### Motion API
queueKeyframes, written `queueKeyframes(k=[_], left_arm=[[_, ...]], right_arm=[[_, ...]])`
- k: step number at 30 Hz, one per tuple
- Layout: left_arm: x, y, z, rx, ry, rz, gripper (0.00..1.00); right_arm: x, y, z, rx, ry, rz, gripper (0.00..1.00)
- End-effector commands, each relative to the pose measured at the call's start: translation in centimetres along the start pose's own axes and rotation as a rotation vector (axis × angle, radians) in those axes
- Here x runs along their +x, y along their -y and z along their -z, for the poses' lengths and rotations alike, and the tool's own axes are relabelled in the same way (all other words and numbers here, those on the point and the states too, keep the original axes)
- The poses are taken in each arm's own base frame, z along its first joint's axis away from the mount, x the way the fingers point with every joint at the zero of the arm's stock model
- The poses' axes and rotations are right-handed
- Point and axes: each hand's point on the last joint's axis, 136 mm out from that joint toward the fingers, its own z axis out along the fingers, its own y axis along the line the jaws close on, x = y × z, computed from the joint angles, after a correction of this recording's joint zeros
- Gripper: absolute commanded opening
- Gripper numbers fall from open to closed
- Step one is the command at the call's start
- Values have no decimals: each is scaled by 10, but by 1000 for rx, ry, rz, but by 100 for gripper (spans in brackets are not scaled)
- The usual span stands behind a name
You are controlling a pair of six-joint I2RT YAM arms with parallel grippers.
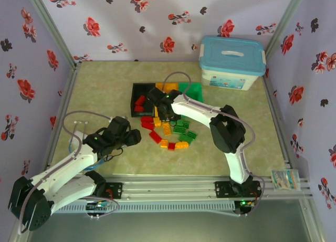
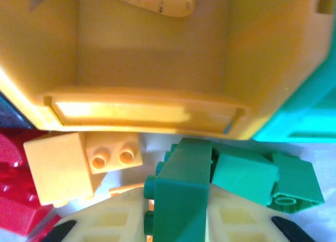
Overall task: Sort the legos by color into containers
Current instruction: Pick up the lego from the center of the table.
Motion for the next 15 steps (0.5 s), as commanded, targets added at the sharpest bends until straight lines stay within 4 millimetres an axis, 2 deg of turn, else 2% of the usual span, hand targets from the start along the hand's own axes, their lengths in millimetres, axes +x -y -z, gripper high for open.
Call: queueKeyframes(k=[1,9,15], left_arm=[[2,-6,0,-27,5,7,66],[1,-6,-1,-31,8,2,65],[2,-8,0,-34,4,1,65]], right_arm=[[-4,7,28,-18,58,-18,21],[-18,23,66,-53,137,-39,21],[-31,52,72,-40,152,-84,21]])
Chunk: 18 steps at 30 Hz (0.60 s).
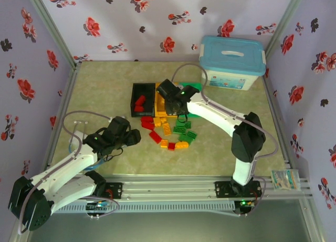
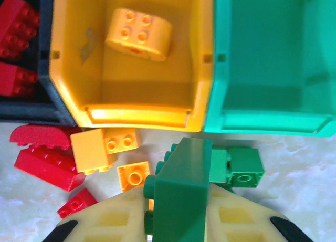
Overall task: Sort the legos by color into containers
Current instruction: Place the lego in the container.
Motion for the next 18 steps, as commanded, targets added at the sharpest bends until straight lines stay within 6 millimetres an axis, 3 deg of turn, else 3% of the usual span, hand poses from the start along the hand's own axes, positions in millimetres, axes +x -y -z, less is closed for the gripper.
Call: queueKeyframes(k=[1,8,14,18], left_arm=[[3,-7,0,-28,-2,1,65],[2,-5,2,-27,-3,-5,65],[0,-2,3,-26,-6,-6,65],[1,-1,3,-24,-7,-5,65]], right_arm=[[-11,24,4,36,23,-20,21],[-29,56,5,51,36,-68,22],[-45,74,-8,58,10,-102,23],[-56,82,-17,83,-3,-107,31]])
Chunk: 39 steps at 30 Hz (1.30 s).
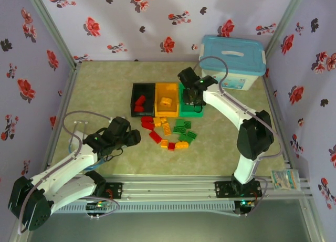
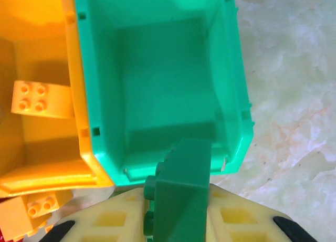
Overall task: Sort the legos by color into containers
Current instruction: Place the lego in the container, then pick up the lego from the center of the table.
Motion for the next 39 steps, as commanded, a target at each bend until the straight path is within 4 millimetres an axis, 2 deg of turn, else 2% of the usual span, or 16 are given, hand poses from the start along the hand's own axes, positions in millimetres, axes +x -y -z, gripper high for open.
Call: queueKeyframes(k=[1,2,3,5,10,20,27,30,39], left_arm=[[-1,0,3,-19,1,1,65],[-2,0,3,-19,2,1,65],[-2,1,4,-18,2,1,65],[-2,2,4,-17,2,-3,65],[-1,5,3,-10,0,-16,65],[6,17,-11,1,-37,-47,67],[10,33,-22,34,-67,-36,67],[9,41,-28,40,-75,-21,67],[8,61,-56,10,-108,42,66]], right_arm=[[-13,0,-4,17,-5,19,39],[-16,-1,-4,24,-9,27,61],[-18,-3,-4,22,-21,40,75],[-19,-5,-1,28,-33,47,78],[-13,-10,7,-18,0,32,78],[22,-4,11,-105,4,6,76],[41,-5,11,-182,9,-20,69],[46,-3,10,-189,10,-33,67],[58,2,5,-202,1,-49,66]])
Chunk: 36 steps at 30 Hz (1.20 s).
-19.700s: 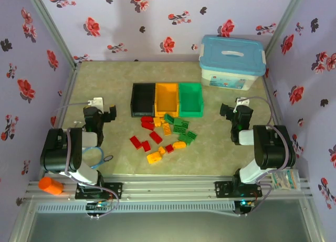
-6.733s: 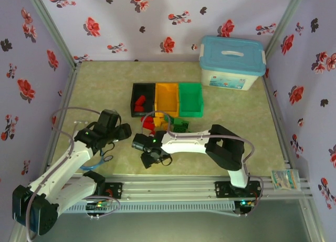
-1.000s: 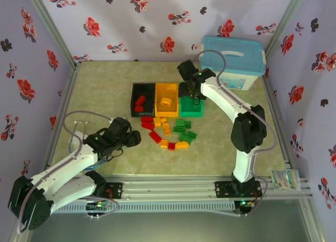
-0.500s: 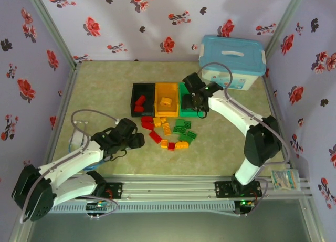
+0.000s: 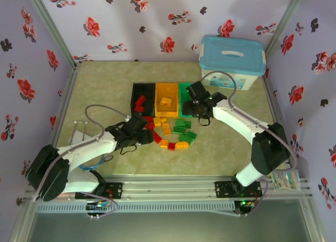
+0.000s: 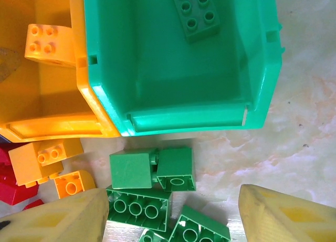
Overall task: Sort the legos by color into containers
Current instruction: Pick up the lego from the center of the table.
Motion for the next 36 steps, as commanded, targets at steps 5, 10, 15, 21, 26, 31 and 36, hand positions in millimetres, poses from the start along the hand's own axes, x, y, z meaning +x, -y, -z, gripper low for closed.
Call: queueKeyframes(k=[5,10,15,21,26,31,36], left_arm=[[-17,25,-16,-16,11,101,64],[-18,30,-28,-83,-5,100,63],[-17,36,-36,-140,-12,77,63],[-12,32,-50,-192,-34,64,61],[-6,29,-60,-223,-50,48,59],[-2,25,-64,-241,-61,24,48],[-3,18,-55,-289,-41,-31,38]], right_arm=[[4,0,7,-27,24,-16,67],[6,7,10,-19,41,-23,67],[11,14,10,-19,45,-38,67],[16,22,11,-11,48,-46,66],[18,27,13,-11,56,-62,67],[19,29,16,-17,63,-71,66],[18,28,16,-23,66,-82,64]])
